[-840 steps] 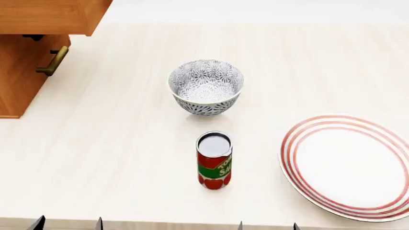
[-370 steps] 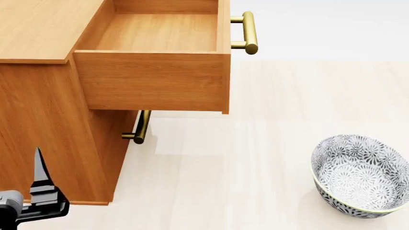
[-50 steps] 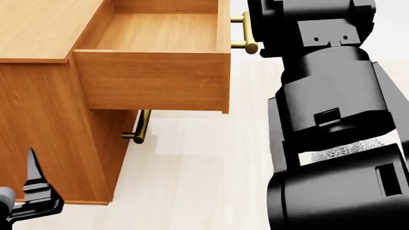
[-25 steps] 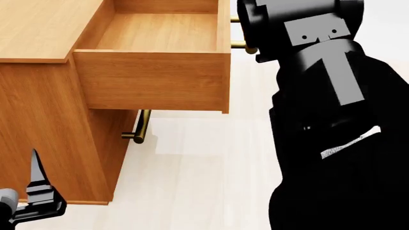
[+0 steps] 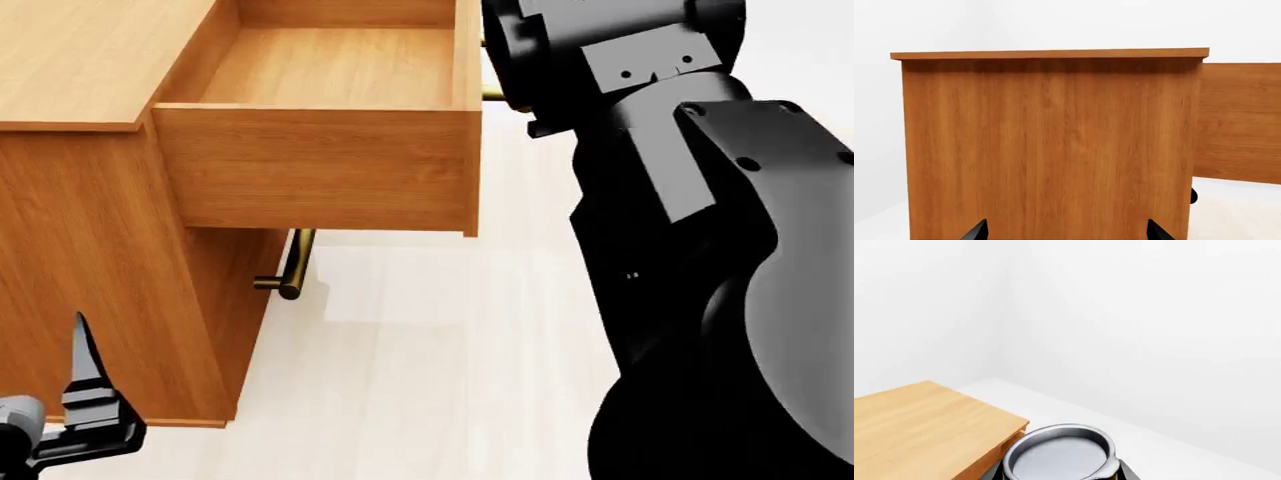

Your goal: Put the ketchup in the top drawer of the cabinet.

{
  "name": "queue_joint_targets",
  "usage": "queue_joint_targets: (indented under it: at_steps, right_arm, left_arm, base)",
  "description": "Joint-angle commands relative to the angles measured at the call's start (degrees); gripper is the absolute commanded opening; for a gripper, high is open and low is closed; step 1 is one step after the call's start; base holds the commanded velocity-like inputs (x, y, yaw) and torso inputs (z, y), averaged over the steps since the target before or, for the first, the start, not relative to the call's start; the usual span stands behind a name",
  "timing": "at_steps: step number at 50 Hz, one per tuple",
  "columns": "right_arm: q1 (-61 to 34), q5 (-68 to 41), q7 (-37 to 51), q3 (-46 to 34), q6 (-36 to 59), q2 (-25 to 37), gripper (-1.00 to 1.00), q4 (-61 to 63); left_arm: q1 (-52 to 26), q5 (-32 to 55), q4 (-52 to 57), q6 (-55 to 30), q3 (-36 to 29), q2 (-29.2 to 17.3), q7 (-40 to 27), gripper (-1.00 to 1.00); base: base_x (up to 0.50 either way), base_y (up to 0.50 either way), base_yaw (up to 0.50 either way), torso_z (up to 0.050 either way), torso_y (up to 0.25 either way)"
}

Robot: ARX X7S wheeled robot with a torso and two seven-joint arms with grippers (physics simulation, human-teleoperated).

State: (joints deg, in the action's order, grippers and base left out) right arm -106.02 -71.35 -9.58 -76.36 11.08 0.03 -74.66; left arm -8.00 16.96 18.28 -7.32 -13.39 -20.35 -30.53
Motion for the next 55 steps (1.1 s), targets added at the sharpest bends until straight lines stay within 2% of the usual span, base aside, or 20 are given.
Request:
queue_joint_targets:
  at_steps: [1,19,31,37,47,55]
  right_arm:
    - [-0.34,-8.49,-7.81,-8.81,-1.91,-0.03,-1.0,1.36]
    - [0.52,-14.92,-18.47,-11.72,-5.62,-0.02,-1.0,0.36]
    - [1.86,-14.28,-16.58,-11.39,-2.21,-0.02,-1.0,-0.31]
    - [2.7,-12.88,-16.64,-7.73,-1.28,-0.01,-1.0,-0.33]
    - [4.79,-1.09,-17.26,4.43,1.12,-0.02,-1.0,-0.33]
    - [6.08,4.2,-17.98,10.15,2.1,-0.01,-1.0,-0.33]
  left_arm:
    - [-0.03,-0.17,0.28,-0.2,-0.44,0.0,-0.23,1.0]
    - [-0.01,-0.21,0.22,-0.18,-0.77,-0.12,-0.5,1.0]
    - [-0.03,-0.27,0.4,-0.34,-0.99,-0.22,-0.76,1.0]
    - [0.1,-0.44,0.34,-0.25,-1.22,-0.26,-0.83,1.0]
    - [-0.04,-0.42,0.58,-0.54,-1.49,-0.32,-0.97,1.0]
    - [-0.05,-0.41,0.29,-0.24,-1.57,-0.3,-1.02,1.0]
  base:
    - [0.0,0.0,0.0,0.0,0.0]
    - [0.0,0.0,0.0,0.0,0.0]
    - [0.0,0.0,0.0,0.001,0.001]
    - [0.0,0.0,0.0,0.0,0.0]
    - [0.0,0.0,0.0,0.0,0.0]
    - [0.0,0.0,0.0,0.0,0.0]
